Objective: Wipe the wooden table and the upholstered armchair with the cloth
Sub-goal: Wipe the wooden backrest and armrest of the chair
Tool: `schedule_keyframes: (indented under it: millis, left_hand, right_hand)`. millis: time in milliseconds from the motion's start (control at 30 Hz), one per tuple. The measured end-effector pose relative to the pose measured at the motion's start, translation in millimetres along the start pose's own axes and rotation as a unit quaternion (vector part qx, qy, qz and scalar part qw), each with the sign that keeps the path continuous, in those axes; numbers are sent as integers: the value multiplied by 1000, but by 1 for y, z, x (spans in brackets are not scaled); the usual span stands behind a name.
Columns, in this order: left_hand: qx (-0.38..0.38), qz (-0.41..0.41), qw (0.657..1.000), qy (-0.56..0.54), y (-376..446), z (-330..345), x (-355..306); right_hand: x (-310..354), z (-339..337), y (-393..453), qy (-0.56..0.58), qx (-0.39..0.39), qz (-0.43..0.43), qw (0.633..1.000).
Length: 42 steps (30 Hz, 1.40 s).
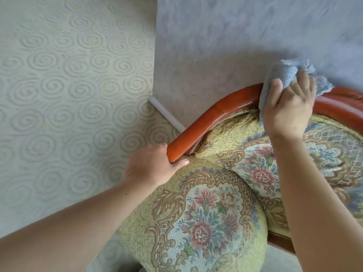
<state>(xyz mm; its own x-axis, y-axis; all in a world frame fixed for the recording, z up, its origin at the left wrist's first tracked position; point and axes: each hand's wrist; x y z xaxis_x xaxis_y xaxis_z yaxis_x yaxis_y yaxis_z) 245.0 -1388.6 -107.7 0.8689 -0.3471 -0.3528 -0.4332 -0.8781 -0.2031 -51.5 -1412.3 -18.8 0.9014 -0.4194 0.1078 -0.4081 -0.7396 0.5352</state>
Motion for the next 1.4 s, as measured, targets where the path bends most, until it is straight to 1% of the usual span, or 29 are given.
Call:
schedule_keyframes:
  millis: [100,233,300,367,467,500,533,600,667,700,767,833,900,967,1033,1100,1167,1200,1233,1267,1300,1400]
  left_hand:
    - [-8,7,1000,-1,-1,1,0]
    - [-20,0,1000,-17,-1,1,-1]
    - [-20,-7,1000,-19,1,2,0]
    - [-12,-8,1000,-9,2,1,-1]
    - [-5,0,1000,-8,2,-1,-1]
    - [-3,2,1000,-12,0,-2,-1]
    - [-1,4,1000,-16,0,-2,-1]
    - [0,3,1000,-26,-1,-1,-1]
    - [-2,-2,999,-35,-2,-2,-2]
    - [-5,-3,999,-37,-2,-2,-2]
    - [-10,0,999,-37,-2,-2,-2]
    - [-12,2,999,-40,-2,0,-1]
    - [-18,-3,999,-48,-2,1,0]
    - [-33,-12,998,-47,-1,2,-1]
    - [-37,-24,998,-42,0,2,-1]
    - [-28,-34,998,-45,1,1,-1]
    - [-22,-33,998,-50,1,0,-2]
    - [-22,-28,998,-50,0,-2,-3]
    - [-22,-23,998,-51,-1,-4,-3]
    - [-17,-17,998,-52,-1,-6,-4]
    - [-11,-10,998,-56,-1,-8,-5]
    - [1,-9,998,-64,-4,-8,-5]
  right_hand:
    - [28,9,-21,52,-1,6,999]
    - [71,22,-76,126,63,-81,987]
    - [88,27,-107,152,103,-103,978]
    - [90,27,-119,147,111,-126,975]
    - [73,21,-97,70,70,-197,975]
    - [66,17,-83,47,58,-198,977]
    - [58,14,-67,26,52,-176,983]
    - [38,8,-33,-17,39,-82,996]
    - [13,0,-7,-21,9,16,1000]
    - [6,-3,1,-10,-10,51,999]
    - [7,-2,0,15,-30,92,995]
    - [26,6,-14,52,-28,99,993]
    - [48,17,-37,90,-6,71,993]
    - [68,25,-68,126,44,7,991]
    - [85,28,-105,175,108,-50,977]
    - [92,28,-131,199,151,-92,964]
    - [85,25,-132,166,152,-161,961]
    - [77,24,-123,130,138,-199,962]
    - [71,21,-111,87,120,-219,965]
    - [64,20,-95,51,95,-211,971]
    - [58,18,-77,30,68,-179,981]
    - [31,11,-24,-8,17,-12,1000]
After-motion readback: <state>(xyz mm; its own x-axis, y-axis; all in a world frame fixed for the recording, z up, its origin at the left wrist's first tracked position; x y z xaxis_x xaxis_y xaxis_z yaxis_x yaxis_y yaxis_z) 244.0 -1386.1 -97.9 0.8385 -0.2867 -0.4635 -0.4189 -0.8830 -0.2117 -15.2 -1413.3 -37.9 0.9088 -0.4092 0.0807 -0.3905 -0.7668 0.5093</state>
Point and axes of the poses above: each hand's wrist, its own y-axis towards the middle knuckle, its own z-axis out of the palm, x = y × z, and after that the axes turned 5 degrees about z, right-handed
